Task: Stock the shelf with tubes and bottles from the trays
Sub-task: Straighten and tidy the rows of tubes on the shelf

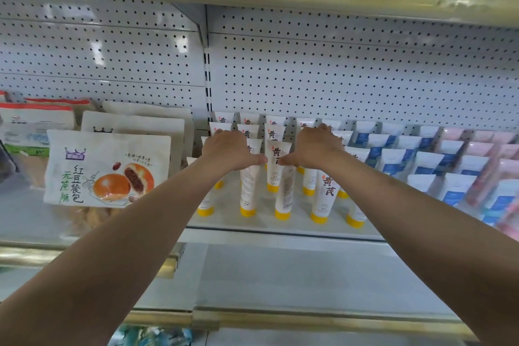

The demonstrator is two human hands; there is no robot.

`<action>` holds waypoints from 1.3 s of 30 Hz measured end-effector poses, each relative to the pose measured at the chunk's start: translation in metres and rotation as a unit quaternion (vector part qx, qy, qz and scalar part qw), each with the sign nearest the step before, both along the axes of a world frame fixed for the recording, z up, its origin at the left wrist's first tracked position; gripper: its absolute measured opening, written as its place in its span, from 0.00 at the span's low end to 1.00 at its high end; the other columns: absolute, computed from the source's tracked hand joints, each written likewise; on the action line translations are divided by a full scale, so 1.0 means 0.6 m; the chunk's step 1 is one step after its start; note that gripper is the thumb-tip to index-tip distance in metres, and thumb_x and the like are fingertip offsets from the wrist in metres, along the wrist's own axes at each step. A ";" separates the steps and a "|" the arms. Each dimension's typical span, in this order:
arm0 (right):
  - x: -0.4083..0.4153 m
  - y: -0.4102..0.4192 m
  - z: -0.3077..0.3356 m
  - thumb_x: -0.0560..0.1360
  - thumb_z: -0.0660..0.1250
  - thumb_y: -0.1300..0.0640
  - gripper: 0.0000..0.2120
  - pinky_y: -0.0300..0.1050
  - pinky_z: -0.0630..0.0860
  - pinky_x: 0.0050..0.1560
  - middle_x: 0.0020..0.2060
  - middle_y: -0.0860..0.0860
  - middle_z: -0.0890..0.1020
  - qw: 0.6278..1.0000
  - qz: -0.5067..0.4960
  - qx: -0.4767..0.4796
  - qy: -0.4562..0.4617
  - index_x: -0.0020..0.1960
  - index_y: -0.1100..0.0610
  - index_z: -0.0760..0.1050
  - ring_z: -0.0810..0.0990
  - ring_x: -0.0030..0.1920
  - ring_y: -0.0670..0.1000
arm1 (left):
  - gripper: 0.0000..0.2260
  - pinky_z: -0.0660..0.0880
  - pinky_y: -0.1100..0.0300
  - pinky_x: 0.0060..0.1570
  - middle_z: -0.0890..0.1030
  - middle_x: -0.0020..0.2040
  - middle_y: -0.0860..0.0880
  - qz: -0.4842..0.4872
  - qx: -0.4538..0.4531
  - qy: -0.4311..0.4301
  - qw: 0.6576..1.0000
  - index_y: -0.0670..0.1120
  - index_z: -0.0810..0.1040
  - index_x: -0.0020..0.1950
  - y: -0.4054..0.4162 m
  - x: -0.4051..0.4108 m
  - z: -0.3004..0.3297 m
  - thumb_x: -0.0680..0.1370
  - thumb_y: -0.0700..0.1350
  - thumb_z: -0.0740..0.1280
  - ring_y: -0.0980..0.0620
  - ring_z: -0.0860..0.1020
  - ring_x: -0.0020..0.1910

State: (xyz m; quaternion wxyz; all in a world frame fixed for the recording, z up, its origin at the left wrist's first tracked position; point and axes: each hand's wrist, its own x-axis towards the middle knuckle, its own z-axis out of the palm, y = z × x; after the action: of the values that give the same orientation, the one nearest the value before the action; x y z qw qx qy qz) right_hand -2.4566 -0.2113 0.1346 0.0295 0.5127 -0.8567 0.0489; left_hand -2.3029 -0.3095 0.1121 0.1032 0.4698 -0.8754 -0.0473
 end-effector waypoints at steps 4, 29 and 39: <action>0.003 0.002 0.002 0.67 0.73 0.34 0.26 0.51 0.75 0.54 0.45 0.52 0.73 1.000 0.002 -0.002 -0.001 0.39 0.54 0.68 0.68 0.67 0.55 | 0.24 0.71 0.55 0.43 0.71 0.36 0.51 0.003 0.007 -0.012 1.000 0.47 0.69 0.35 0.007 -0.004 0.012 0.70 0.66 0.71 0.47 0.71 0.49; -0.001 0.000 -0.026 0.75 0.74 0.50 0.04 0.47 0.71 0.62 0.49 0.46 0.83 0.987 0.136 -0.073 -0.039 0.49 0.46 0.86 0.67 0.65 0.53 | 0.02 0.63 0.59 0.48 0.75 0.41 0.58 -0.139 -0.054 0.019 0.989 0.51 0.84 0.44 -0.011 0.024 0.006 0.74 0.49 0.75 0.57 0.63 0.50; 0.000 0.003 -0.027 0.75 0.73 0.50 0.05 0.43 0.70 0.55 0.48 0.46 0.80 0.988 0.121 -0.085 -0.038 0.50 0.48 0.86 0.66 0.64 0.52 | 0.02 0.63 0.58 0.49 0.73 0.36 0.61 -0.155 -0.041 0.031 0.987 0.51 0.84 0.42 -0.012 0.022 0.005 0.75 0.48 0.74 0.56 0.64 0.49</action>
State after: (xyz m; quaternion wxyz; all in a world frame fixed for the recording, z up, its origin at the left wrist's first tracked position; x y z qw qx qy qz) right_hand -2.4565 -0.2094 0.1183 0.0341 0.6056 -0.7818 0.1446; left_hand -2.2895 -0.3165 0.1152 0.1408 0.3217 -0.9354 -0.0417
